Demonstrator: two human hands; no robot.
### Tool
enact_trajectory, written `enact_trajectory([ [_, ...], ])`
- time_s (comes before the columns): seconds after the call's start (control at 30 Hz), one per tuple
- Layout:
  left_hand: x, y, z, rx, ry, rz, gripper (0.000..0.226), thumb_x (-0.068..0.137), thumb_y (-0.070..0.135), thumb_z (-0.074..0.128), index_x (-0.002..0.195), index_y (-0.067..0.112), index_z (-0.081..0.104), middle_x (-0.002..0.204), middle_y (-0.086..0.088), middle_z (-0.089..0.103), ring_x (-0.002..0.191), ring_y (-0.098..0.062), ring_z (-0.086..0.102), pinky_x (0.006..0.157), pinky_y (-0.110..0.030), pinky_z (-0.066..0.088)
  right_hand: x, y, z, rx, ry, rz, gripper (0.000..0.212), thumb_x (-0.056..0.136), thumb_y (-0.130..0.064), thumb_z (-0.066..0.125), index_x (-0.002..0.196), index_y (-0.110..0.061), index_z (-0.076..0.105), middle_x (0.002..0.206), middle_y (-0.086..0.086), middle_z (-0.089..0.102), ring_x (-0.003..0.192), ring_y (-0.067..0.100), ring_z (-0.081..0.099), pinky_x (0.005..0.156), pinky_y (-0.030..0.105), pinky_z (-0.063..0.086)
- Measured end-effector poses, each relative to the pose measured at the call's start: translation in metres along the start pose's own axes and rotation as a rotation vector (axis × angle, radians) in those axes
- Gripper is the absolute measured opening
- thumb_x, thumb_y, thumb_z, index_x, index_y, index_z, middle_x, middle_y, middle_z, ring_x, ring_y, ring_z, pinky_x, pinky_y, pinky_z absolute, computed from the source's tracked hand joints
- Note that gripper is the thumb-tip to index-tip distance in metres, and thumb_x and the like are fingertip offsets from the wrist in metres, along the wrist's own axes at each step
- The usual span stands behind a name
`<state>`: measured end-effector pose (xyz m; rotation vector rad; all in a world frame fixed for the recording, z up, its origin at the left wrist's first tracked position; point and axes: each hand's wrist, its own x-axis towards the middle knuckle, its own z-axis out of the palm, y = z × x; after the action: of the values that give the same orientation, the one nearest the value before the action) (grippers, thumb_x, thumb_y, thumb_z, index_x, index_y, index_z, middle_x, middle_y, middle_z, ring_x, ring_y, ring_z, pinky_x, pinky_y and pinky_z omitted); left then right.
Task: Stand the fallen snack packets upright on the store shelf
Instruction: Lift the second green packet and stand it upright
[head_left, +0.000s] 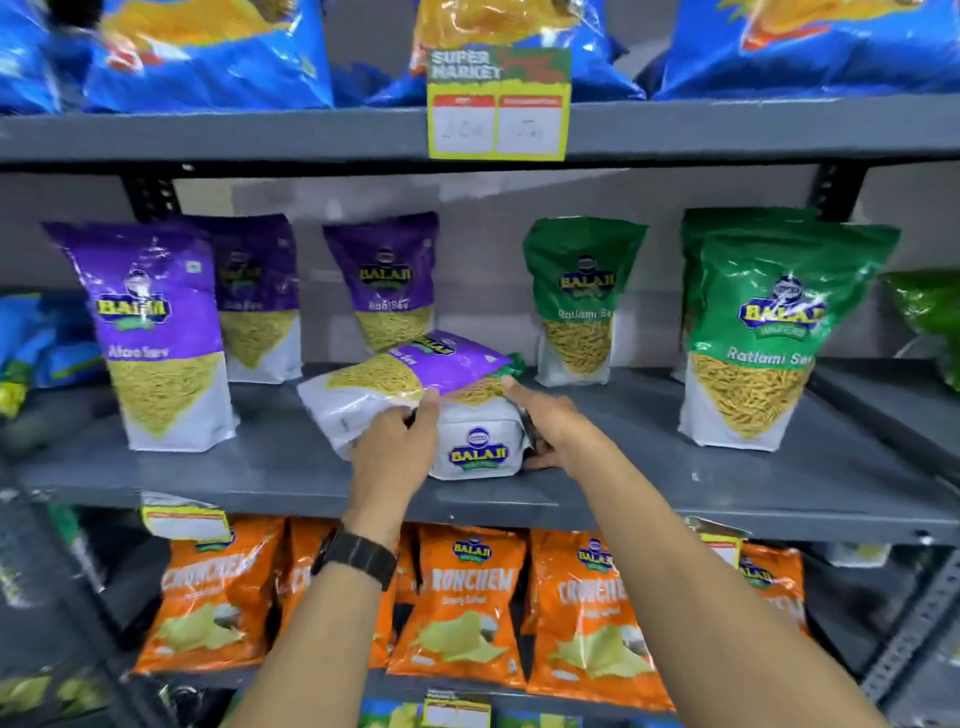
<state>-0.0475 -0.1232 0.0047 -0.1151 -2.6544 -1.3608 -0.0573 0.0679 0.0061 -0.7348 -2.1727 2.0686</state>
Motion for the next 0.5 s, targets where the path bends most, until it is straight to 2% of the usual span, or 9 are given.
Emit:
enact_trajectory([
  [0.03,0.006,0.003,0.0,-0.086,-0.073,-0.063,0.061,0.104,0.063,0.036,0.097,0.015,0.073,0.108,-0.011,0.073,0.123,-0.036,0.064,0.088,-0.036,0.04,-0.001,-0.003,0.003,-0.02,-0.014,0.01,0.071,0.083,-0.056,0.078,0.13,-0.008,0.056,0.1,0.01,0.065,0.077,0.024,0.065,0.064,0.044,0.065],
  [0.07,0.013,0.005,0.001,-0.188,-0.141,-0.13,0.063,0.104,0.064,0.037,0.117,0.014,0.073,0.123,-0.014,0.07,0.13,-0.034,0.06,0.095,-0.037,0.04,-0.003,-0.006,0.006,-0.027,-0.025,0.023,0.078,0.08,-0.054,0.082,0.137,-0.008,0.054,0.105,0.011,0.069,0.075,0.024,0.068,0.053,0.039,0.063],
  [0.1,0.018,0.008,0.003,-0.282,-0.189,-0.191,0.065,0.104,0.063,0.041,0.135,0.012,0.066,0.13,-0.014,0.065,0.132,-0.032,0.058,0.099,-0.037,0.039,-0.003,-0.007,0.008,-0.024,-0.029,0.025,0.081,0.079,-0.051,0.084,0.14,-0.009,0.053,0.107,0.012,0.071,0.073,0.024,0.07,0.048,0.036,0.061],
  [0.17,0.028,0.009,0.007,-0.405,-0.22,-0.235,0.064,0.101,0.056,0.054,0.143,0.008,0.06,0.122,-0.008,0.061,0.131,-0.028,0.058,0.099,-0.035,0.038,-0.008,-0.007,0.009,-0.009,-0.006,0.007,0.071,0.08,-0.043,0.085,0.136,-0.008,0.059,0.099,0.012,0.073,0.069,0.024,0.069,0.048,0.034,0.06],
  [0.23,0.032,0.009,0.01,-0.477,-0.234,-0.23,0.057,0.098,0.047,0.064,0.14,0.008,0.063,0.121,-0.003,0.061,0.125,-0.025,0.058,0.098,-0.033,0.037,-0.009,-0.006,0.007,0.019,0.043,-0.009,0.071,0.075,-0.041,0.088,0.131,-0.008,0.061,0.105,0.015,0.076,0.073,0.027,0.072,0.048,0.033,0.059],
  [0.3,0.029,0.011,0.013,-0.54,-0.253,-0.223,0.049,0.097,0.041,0.067,0.134,0.009,0.068,0.124,-0.006,0.067,0.114,-0.025,0.059,0.102,-0.034,0.043,-0.015,-0.004,0.002,0.02,0.093,-0.045,0.074,0.067,-0.042,0.091,0.127,-0.009,0.064,0.111,0.016,0.078,0.081,0.03,0.076,0.051,0.034,0.061],
  [0.37,0.025,0.011,0.02,-0.594,-0.284,-0.254,0.051,0.09,0.045,0.073,0.127,0.01,0.072,0.128,-0.011,0.074,0.115,-0.029,0.067,0.11,-0.046,0.051,-0.03,-0.006,-0.004,0.023,0.139,-0.117,0.054,0.07,-0.036,0.09,0.113,-0.008,0.074,0.104,0.015,0.081,0.082,0.028,0.077,0.057,0.033,0.061],
  [0.43,0.03,0.003,0.035,-0.627,-0.336,-0.293,0.061,0.068,0.054,0.078,0.114,0.014,0.078,0.117,-0.014,0.081,0.111,-0.033,0.074,0.108,-0.057,0.054,-0.049,-0.003,-0.015,-0.028,0.208,-0.18,0.023,0.076,-0.032,0.088,0.079,-0.012,0.077,0.081,0.007,0.081,0.071,0.024,0.073,0.061,0.032,0.054],
  [0.5,0.02,0.003,0.04,-0.669,-0.394,-0.308,0.039,0.07,0.044,0.079,0.093,0.012,0.08,0.085,-0.011,0.083,0.089,-0.031,0.076,0.098,-0.057,0.061,-0.073,0.002,-0.026,-0.084,0.252,-0.222,0.043,0.077,-0.037,0.087,0.048,-0.018,0.061,0.053,-0.001,0.068,0.058,0.024,0.065,0.056,0.034,0.045],
])
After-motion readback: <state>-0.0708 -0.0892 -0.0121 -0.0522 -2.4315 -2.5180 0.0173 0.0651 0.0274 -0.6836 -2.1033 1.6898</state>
